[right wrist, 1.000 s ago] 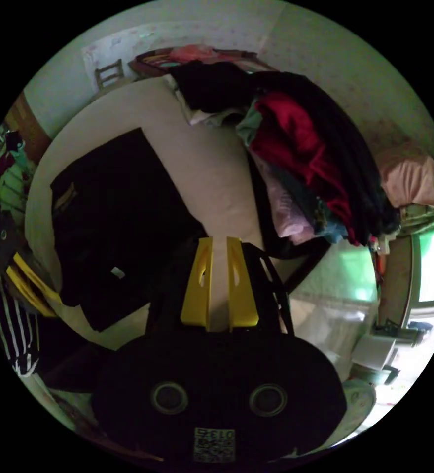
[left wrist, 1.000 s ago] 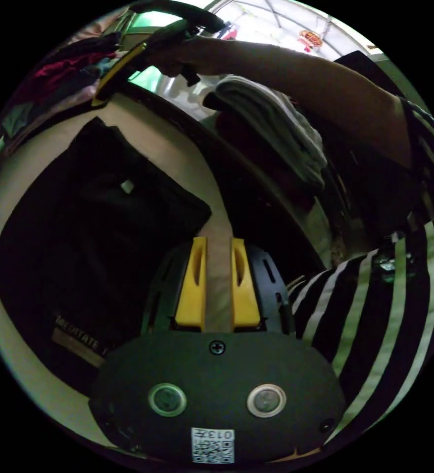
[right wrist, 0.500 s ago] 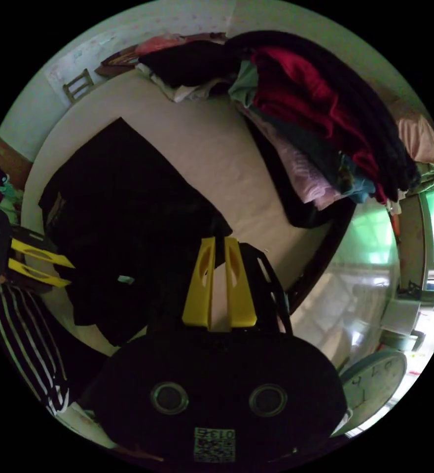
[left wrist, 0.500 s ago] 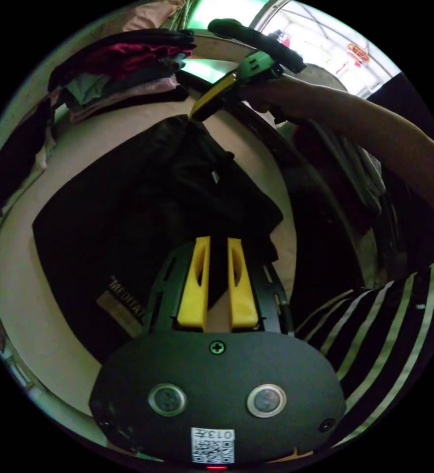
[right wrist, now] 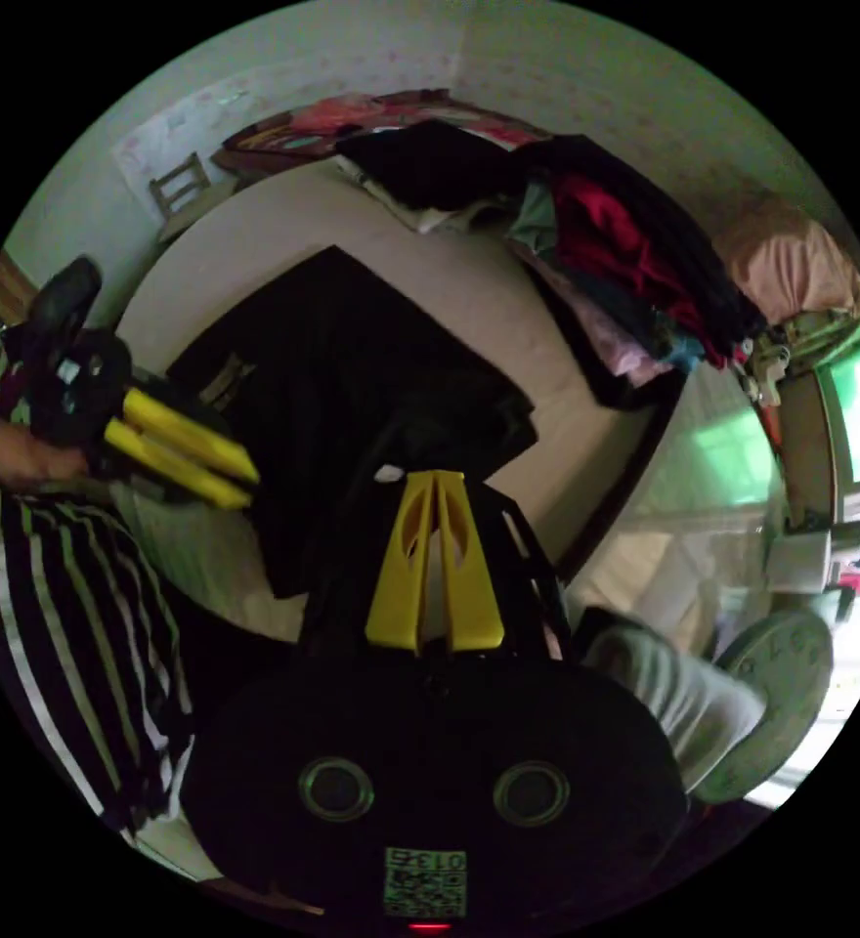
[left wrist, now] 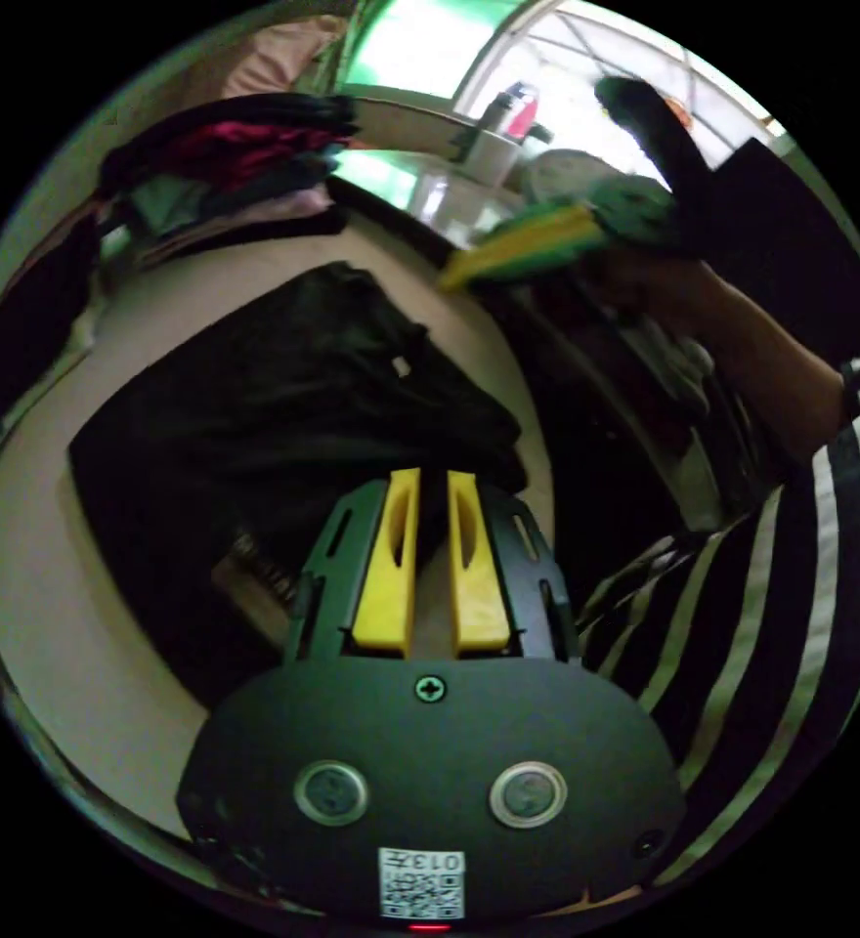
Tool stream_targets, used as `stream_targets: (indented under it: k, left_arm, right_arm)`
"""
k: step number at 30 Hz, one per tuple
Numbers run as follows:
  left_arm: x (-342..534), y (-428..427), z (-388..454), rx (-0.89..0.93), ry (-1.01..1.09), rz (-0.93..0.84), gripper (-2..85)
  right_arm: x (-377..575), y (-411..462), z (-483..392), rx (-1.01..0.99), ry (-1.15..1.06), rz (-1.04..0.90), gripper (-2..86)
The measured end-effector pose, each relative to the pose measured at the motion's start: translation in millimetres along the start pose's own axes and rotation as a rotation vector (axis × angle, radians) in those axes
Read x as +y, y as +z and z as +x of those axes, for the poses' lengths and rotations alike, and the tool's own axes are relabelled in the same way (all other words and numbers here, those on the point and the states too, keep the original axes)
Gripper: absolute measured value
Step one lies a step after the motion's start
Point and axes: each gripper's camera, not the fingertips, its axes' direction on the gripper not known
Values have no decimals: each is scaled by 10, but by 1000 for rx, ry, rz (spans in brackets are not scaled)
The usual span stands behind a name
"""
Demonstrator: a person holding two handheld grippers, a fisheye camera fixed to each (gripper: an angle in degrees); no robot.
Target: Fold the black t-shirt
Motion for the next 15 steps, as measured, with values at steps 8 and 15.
stream_targets:
  k: [8,15]
  left_arm:
    - [573,-127,-555,-234,-252,-76,51]
    - [617,11,-588,-260,-220,-139,47]
  right_arm:
    - [581,409,-430,-271,95,-175,64]
    - [402,580,-572,-167,87,-184,12]
